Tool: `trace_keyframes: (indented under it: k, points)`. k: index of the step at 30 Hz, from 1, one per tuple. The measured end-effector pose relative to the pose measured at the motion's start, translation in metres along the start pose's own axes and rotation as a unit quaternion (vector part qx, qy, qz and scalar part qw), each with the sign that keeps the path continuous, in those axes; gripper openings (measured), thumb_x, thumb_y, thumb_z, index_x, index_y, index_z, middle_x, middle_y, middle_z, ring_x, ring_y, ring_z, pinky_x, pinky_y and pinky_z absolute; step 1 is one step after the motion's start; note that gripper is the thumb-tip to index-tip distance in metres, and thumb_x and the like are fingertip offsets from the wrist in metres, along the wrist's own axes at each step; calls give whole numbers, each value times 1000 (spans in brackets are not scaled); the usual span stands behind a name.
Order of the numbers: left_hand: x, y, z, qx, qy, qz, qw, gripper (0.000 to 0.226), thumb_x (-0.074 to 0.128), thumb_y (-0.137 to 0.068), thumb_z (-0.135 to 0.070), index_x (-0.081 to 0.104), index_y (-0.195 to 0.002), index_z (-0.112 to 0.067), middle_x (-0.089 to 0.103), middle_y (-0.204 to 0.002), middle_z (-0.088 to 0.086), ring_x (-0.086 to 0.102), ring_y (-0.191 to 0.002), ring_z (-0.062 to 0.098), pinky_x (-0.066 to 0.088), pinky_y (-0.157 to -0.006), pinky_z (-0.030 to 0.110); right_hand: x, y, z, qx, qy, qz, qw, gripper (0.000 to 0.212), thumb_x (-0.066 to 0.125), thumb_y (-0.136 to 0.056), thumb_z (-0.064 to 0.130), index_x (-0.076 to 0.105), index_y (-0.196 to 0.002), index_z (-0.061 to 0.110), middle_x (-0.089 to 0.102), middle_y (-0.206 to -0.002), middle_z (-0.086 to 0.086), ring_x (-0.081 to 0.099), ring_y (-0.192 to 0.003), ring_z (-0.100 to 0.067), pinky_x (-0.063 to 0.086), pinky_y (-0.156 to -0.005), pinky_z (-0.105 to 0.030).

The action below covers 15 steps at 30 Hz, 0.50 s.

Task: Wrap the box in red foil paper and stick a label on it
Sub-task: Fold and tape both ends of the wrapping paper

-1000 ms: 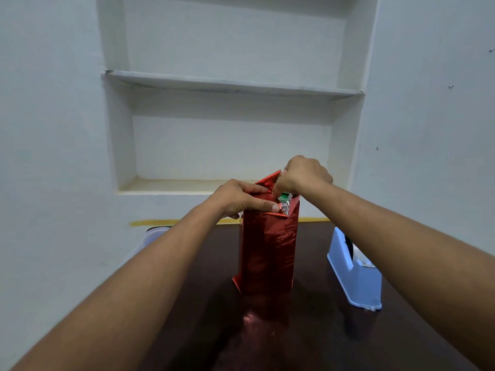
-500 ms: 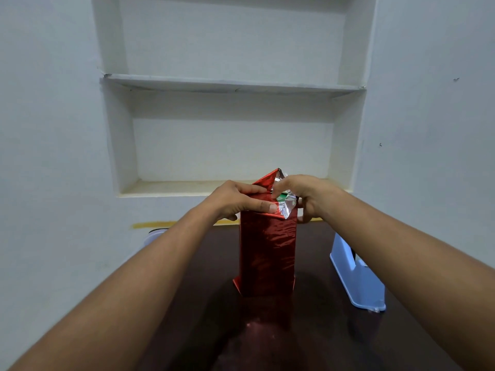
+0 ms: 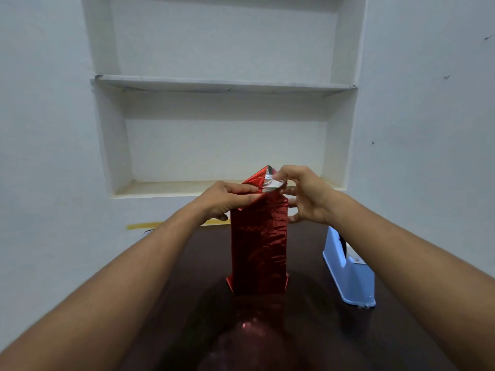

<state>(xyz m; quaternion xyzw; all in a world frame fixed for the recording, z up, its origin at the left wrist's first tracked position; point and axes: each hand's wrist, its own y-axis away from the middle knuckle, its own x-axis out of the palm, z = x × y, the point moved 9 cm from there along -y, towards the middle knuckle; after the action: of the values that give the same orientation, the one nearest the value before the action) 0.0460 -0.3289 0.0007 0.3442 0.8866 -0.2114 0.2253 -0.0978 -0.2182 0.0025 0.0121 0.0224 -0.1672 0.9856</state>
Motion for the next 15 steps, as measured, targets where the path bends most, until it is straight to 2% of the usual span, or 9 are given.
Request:
trace_keyframes:
  k: [3,5,7,8,10,13,15]
  points:
    - [-1,3,-9,22,-34,-3,999,25,61,-95,-61,74,-115,-51,65,-87,-23,56,-82,4,49,-74,28,-5,1,-11,-10,-70,58,996,36,63,-75,32,67,-110,24,57,-106,-2,61,-87,-22,52,-80,-44]
    - [-4,3,-20,46,-38,-30,998,19,62,-97,-56,73,-110,-51,67,-94,-29,61,-93,-3,49,-81,24,-10,-2,-18,-20,-122,60,990,53,66,-76,44,66,-125,23,61,-121,-2,66,-101,-26,52,-89,-50]
    - [-11,-1,-33,92,-44,-75,992,14,67,-97,-45,77,-107,-50,72,-109,-25,65,-110,0,51,-95,25,-14,-6,-24,-32,-164,50,985,73,69,-74,58,60,-140,27,61,-137,-5,66,-119,-32,50,-97,-59]
    - [-14,-4,-39,112,-43,-90,989,19,69,-97,-39,77,-110,-48,73,-116,-22,67,-111,3,54,-99,30,-14,-5,-25,-41,-174,46,983,77,70,-74,60,58,-142,28,61,-139,-7,64,-123,-33,51,-97,-60]
    - [-16,-12,-50,138,-26,-98,985,35,72,-95,-28,72,-126,-44,69,-127,-16,72,-104,9,59,-94,35,-13,-4,-26,-63,-179,42,981,69,68,-78,52,59,-141,27,64,-138,-6,65,-122,-32,53,-95,-56]
    - [-16,-26,-74,172,-86,-94,977,63,73,-94,-22,50,-148,-45,56,-138,-9,64,-108,13,51,-86,20,-10,-2,-26,-87,-141,38,985,65,70,-75,33,60,-139,26,67,-135,-1,68,-112,-28,52,-91,-51]
    - [-11,-38,-86,168,-141,-63,974,71,72,-94,-18,43,-153,-45,56,-138,-9,61,-108,14,49,-81,16,-7,-1,-26,-91,-96,34,991,56,70,-79,33,63,-135,29,69,-130,1,67,-109,-26,54,-91,-49]
